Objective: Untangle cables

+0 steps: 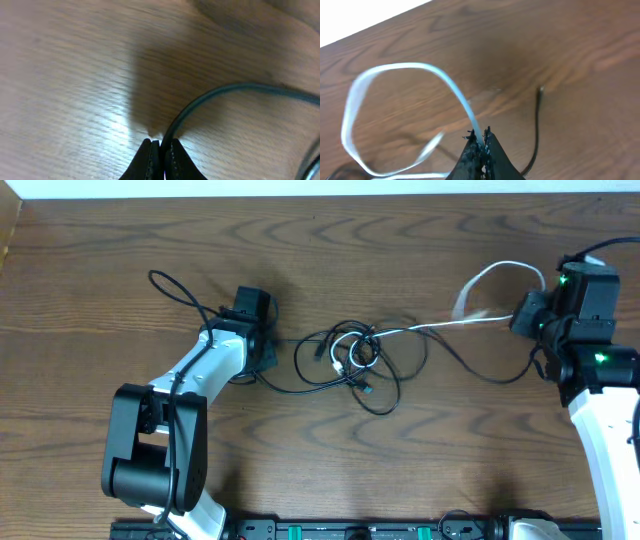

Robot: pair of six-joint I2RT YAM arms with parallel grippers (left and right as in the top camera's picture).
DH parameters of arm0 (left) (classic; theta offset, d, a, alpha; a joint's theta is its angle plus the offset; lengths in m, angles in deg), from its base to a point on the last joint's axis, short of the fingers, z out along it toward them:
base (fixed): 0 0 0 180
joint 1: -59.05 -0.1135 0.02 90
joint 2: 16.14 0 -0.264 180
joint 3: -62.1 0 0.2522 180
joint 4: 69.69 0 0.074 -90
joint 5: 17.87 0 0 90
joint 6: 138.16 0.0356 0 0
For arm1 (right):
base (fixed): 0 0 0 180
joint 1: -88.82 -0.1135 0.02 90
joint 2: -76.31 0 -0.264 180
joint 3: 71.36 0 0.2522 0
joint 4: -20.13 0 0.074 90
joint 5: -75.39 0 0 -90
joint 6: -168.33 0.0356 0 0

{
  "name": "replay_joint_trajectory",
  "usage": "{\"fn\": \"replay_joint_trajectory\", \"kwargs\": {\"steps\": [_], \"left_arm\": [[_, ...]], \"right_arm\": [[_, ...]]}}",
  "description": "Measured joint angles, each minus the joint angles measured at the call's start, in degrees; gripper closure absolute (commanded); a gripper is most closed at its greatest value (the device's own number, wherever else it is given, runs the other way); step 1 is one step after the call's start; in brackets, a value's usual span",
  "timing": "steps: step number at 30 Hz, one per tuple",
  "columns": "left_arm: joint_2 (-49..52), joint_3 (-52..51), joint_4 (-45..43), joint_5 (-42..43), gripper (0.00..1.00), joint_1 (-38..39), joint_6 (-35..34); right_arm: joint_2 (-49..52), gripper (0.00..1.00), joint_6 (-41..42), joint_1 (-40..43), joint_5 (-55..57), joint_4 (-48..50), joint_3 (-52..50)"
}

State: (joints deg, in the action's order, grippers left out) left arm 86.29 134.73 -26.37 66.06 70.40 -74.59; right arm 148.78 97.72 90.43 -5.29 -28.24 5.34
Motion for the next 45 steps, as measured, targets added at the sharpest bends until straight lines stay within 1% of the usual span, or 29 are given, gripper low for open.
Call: {"fn": "replay_joint_trajectory", "kwargs": {"steps": [1,4,5,7,8,10,11,13,15,17,19,23,27,32,37,41,42,45], "left_arm": [[0.0,0.0,0.0,-0.37,0.92,0.0,-1.25],[0.0,0.0,-2.01,1.68,0.92,-0.02,-3.34],[0.0,0.0,-3.13,3.72,0.92,-0.02,-2.29],[0.0,0.09,-5.7,11.87,0.92,-0.15,3.67],[0.0,0.11,-6.08,16.09,0.92,-0.17,7.19],[0.0,0.13,-5.99,23.76,0.92,-0.15,13.73],[0.0,0.13,-5.97,26.77,0.92,-0.04,16.5],[0.0,0.13,-5.99,30.29,0.92,0.0,20.15],[0.0,0.11,-5.97,32.11,0.92,0.0,22.49],[0.0,0.13,-5.97,33.24,0.92,0.0,23.98],[0.0,0.13,-5.97,33.99,0.92,0.0,24.83],[0.0,0.13,-5.97,34.69,0.92,0.0,25.2],[0.0,0.11,-5.99,34.8,0.91,0.0,25.24],[0.0,0.13,-5.99,34.93,0.92,0.0,25.24],[0.0,0.11,-5.99,34.95,0.91,0.0,25.27],[0.0,0.13,-5.99,34.95,0.91,0.0,25.27],[0.0,0.13,-5.97,34.97,0.91,0.0,25.29],[0.0,0.13,-5.97,35.15,0.91,-0.02,25.4]], "right_arm": [[0.39,0.99,0.5,0.0,0.39,0.0,0.0],[2.36,0.92,1.25,0.04,-1.31,0.04,0.0],[3.45,0.84,0.85,0.09,-3.87,0.13,0.0],[4.76,0.68,0.24,0.07,-7.13,0.2,0.0],[5.55,0.64,-0.28,-0.02,-9.14,0.2,0.0],[7.28,0.62,-0.76,-0.46,-12.9,0.11,0.0],[8.02,0.58,-1.33,-0.68,-14.84,0.07,0.0],[9.62,0.51,-3.76,-1.38,-20.41,0.04,0.0],[10.75,0.46,-7.1,-2.58,-27.04,0.02,0.0],[11.54,0.41,-11.52,-4.74,-33.44,0.0,0.0],[11.98,0.36,-15.85,-7.19,-36.92,-0.13,-0.02],[15.19,0.34,-25.88,-14.43,-39.67,0.2,0.0],[21.99,0.34,-31.17,-20.35,-37.11,3.1,-0.02],[28.46,0.31,-33.73,-22.86,-32.33,5.14,-0.15],[31.1,0.3,-34.47,-23.52,-30.42,8.28,-0.24],[32.79,0.31,-35.39,-24.65,-30.14,8.28,-0.24],[33.07,0.34,-35.74,-25.05,-30.05,8.31,-0.24],[33.14,0.5,-37.38,-26.29,-29.9,8.37,-0.26]]}}
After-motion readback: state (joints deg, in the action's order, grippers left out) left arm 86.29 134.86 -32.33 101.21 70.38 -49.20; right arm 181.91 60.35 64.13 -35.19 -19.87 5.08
